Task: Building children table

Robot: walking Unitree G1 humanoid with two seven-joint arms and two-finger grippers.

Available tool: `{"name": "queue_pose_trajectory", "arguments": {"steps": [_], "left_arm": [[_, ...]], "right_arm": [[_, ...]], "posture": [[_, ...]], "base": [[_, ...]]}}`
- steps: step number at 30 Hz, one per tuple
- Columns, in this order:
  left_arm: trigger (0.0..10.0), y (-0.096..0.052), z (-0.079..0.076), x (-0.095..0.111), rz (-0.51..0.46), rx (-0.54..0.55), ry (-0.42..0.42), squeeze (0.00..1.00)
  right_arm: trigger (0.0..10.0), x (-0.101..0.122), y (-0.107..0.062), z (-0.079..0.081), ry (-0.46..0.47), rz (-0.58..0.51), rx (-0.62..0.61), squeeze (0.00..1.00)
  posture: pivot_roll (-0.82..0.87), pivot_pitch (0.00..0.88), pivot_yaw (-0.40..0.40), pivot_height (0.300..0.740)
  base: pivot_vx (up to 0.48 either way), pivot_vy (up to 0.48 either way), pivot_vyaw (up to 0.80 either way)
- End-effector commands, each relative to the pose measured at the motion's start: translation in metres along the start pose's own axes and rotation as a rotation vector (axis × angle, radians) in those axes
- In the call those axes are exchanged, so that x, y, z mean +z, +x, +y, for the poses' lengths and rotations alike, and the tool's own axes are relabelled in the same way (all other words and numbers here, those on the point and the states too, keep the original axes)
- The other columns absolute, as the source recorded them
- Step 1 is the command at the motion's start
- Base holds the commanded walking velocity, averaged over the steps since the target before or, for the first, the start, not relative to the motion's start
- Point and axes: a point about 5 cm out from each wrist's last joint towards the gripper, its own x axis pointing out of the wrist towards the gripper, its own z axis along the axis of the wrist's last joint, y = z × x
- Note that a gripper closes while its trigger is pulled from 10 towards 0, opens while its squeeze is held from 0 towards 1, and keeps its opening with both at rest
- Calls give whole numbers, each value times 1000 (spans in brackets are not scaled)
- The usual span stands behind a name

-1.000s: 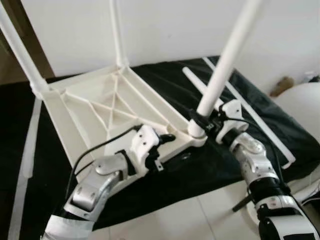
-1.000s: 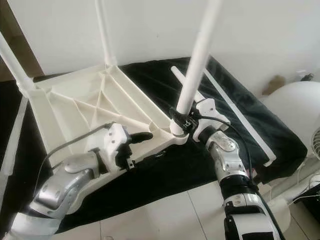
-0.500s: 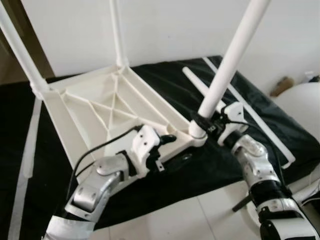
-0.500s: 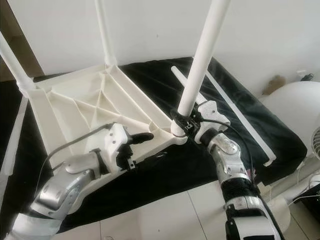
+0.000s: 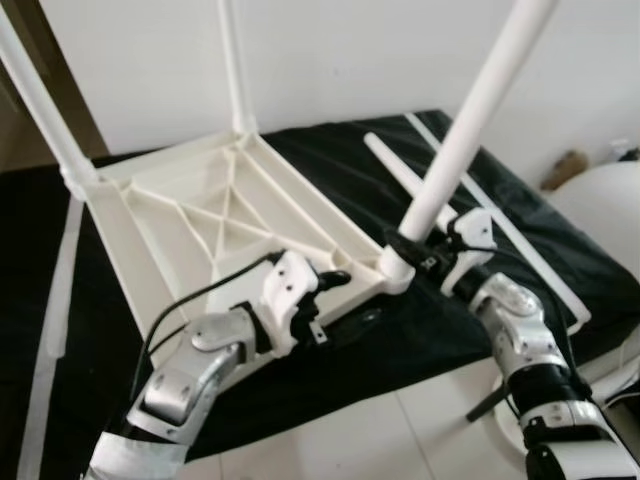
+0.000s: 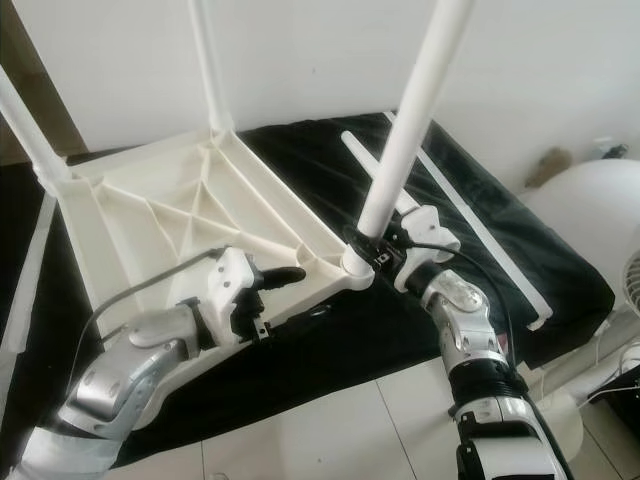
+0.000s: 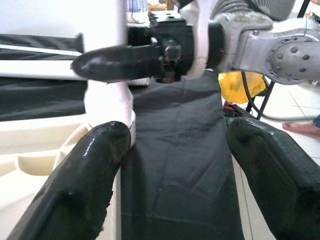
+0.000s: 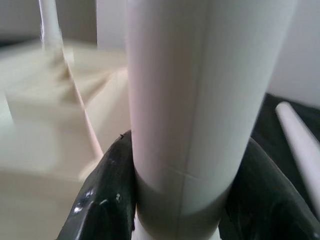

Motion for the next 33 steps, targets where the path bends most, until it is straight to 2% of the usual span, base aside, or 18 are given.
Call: {"name": "queue_pose_trajectory", "arguments": {"steps": [1, 2, 3, 5, 8, 14, 16, 18, 22, 29, 33], "left_arm": [[10000, -1, -2, 1, -1, -12, -6, 0], [10000, -2, -2, 1, 1, -10, -6, 0], [10000, -2, -2, 1, 1, -10, -6, 0], [10000, -2, -3, 1, 4, -6, -5, 0], [10000, -3, -3, 2, 0, -2, -7, 0], [10000, -3, -3, 3, -1, 1, -9, 0], [10000, -4, -4, 3, 0, 4, -9, 0], [10000, -4, -4, 3, 1, 4, -9, 0], [10000, -4, -4, 3, 3, 0, -9, 0], [10000, -4, -5, 3, 4, -1, -9, 0], [10000, -5, -5, 3, 7, 0, -11, 0]], "right_arm": [[10000, -21, -4, 6, -47, 131, 13, 0], [10000, -22, -1, 6, 29, 131, 8, 0], [10000, -22, -1, 6, 29, 131, 8, 0], [10000, -23, 1, 6, 105, 136, 2, 0], [10000, -27, 5, 7, 138, 175, -17, 0], [10000, -29, 8, 8, 183, 182, -39, 0], [10000, -32, 10, 7, 263, 180, -94, 0], [10000, -32, 13, 7, 301, 177, -132, 0], [10000, -33, 15, 5, 338, 190, -184, 0], [10000, -33, 16, 5, 324, 192, -210, 0], [10000, -31, 17, 7, 317, 166, -319, 0]], "posture": [[-30, 63, 28, 740], [-26, 62, 27, 740], [-26, 62, 27, 740], [-18, 60, 22, 740], [-12, 58, 19, 740], [-8, 55, 17, 740], [-5, 51, 14, 740], [-7, 50, 15, 740], [-10, 47, 14, 740], [-8, 44, 13, 740], [-5, 42, 11, 740]], "base": [[0, 0, 0], [0, 0, 0], [0, 0, 0], [0, 0, 0], [0, 0, 0], [0, 0, 0], [0, 0, 0], [0, 0, 0], [0, 0, 0], [0, 0, 0], [0, 0, 0]]}}
